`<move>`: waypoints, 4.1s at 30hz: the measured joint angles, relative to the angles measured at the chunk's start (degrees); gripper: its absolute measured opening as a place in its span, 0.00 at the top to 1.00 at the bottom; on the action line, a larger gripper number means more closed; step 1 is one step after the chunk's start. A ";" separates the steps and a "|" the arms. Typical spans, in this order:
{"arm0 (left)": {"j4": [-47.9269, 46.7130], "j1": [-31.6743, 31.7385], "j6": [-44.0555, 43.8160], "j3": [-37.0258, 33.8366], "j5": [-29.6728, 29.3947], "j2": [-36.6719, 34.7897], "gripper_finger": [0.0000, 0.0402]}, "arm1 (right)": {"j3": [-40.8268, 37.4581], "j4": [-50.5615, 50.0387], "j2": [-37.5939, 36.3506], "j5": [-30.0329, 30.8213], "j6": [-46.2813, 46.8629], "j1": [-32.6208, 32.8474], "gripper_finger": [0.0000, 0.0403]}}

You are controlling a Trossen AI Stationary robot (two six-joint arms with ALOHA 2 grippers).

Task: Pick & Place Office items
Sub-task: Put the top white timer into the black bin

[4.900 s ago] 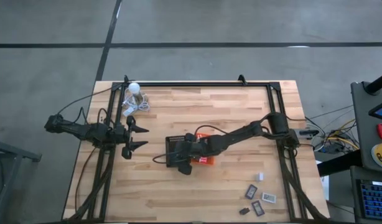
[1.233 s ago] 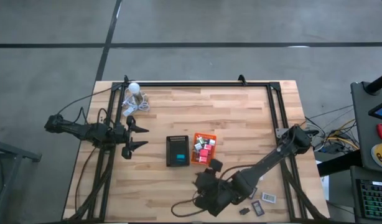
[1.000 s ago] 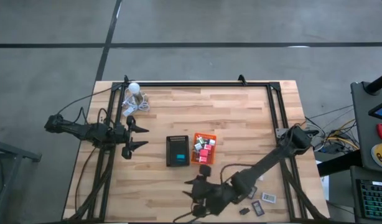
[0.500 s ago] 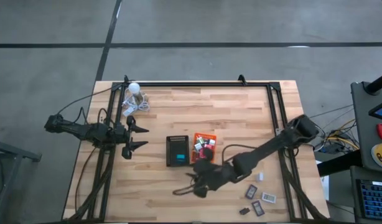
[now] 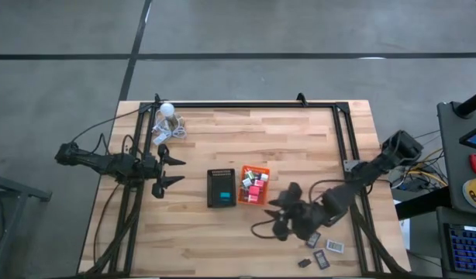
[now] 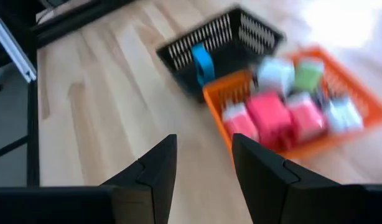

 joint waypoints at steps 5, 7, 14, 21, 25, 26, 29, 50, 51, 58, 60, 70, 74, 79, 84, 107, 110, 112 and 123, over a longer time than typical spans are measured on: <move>-0.03 0.00 0.01 0.01 0.01 0.17 0.37 | -5.23 -5.29 -4.56 -0.06 16.15 3.92 0.62; -0.02 0.02 0.01 0.02 -0.02 0.15 0.37 | -6.19 -10.70 -5.82 -0.73 25.06 5.26 0.62; -0.02 0.02 0.00 0.01 0.01 0.26 0.37 | -3.64 -27.79 -7.25 -14.57 45.32 7.02 0.63; -0.02 0.00 0.00 0.00 0.00 0.26 0.37 | 1.54 -40.20 -6.85 -28.72 57.48 7.02 0.65; -0.02 0.00 0.01 0.02 0.00 0.26 0.37 | 3.63 -44.62 -6.86 -33.47 62.41 7.53 0.66; -0.02 0.00 0.02 0.01 0.00 0.26 0.37 | 4.13 -45.97 -6.86 -33.47 63.52 7.85 0.66; -0.02 0.00 0.02 0.02 0.00 0.26 0.37 | 4.85 -48.75 -6.86 -33.19 68.20 9.16 0.66; -0.02 0.00 0.00 0.02 0.02 0.26 0.37 | -3.58 -42.12 -6.12 -35.26 76.83 11.89 0.66; -0.02 0.01 0.00 0.01 0.00 0.26 0.37 | -3.63 -42.08 -5.82 -35.28 76.98 11.87 0.66; -0.02 0.00 0.01 0.00 0.03 0.28 0.37 | -3.54 -40.65 -3.32 -38.60 77.88 12.01 0.66; -0.02 0.02 0.01 0.02 0.01 0.28 0.37 | -3.58 -40.24 -2.16 -38.89 78.14 12.02 0.66; -0.02 0.01 0.02 0.02 0.02 0.31 0.37 | -3.63 -40.30 -0.85 -38.95 78.10 12.00 0.66; -0.02 0.02 0.00 0.02 0.02 0.31 0.37 | -3.63 -39.91 -1.55 -34.68 73.56 12.01 0.66; -0.02 0.00 0.01 0.02 0.02 0.31 0.37 | -3.02 -37.83 -2.25 -23.72 48.88 12.11 0.66; -0.02 0.01 0.00 0.02 0.02 0.31 0.37 | -3.45 -36.05 -2.27 -19.95 39.88 12.14 0.66; -0.02 0.02 0.00 0.02 0.02 0.31 0.37 | -15.23 -11.90 -2.36 -21.26 14.66 12.13 0.66; -0.02 0.00 0.02 0.02 0.02 0.31 0.37 | -15.26 -11.93 -2.36 -22.30 12.19 12.13 0.66; -0.02 0.02 0.00 0.02 0.02 0.31 0.37 | -15.36 -11.95 -2.36 -22.67 11.01 12.13 0.66; -0.02 0.02 0.01 0.02 0.02 0.31 0.37 | -18.15 -6.52 -2.40 -22.51 7.07 12.13 0.66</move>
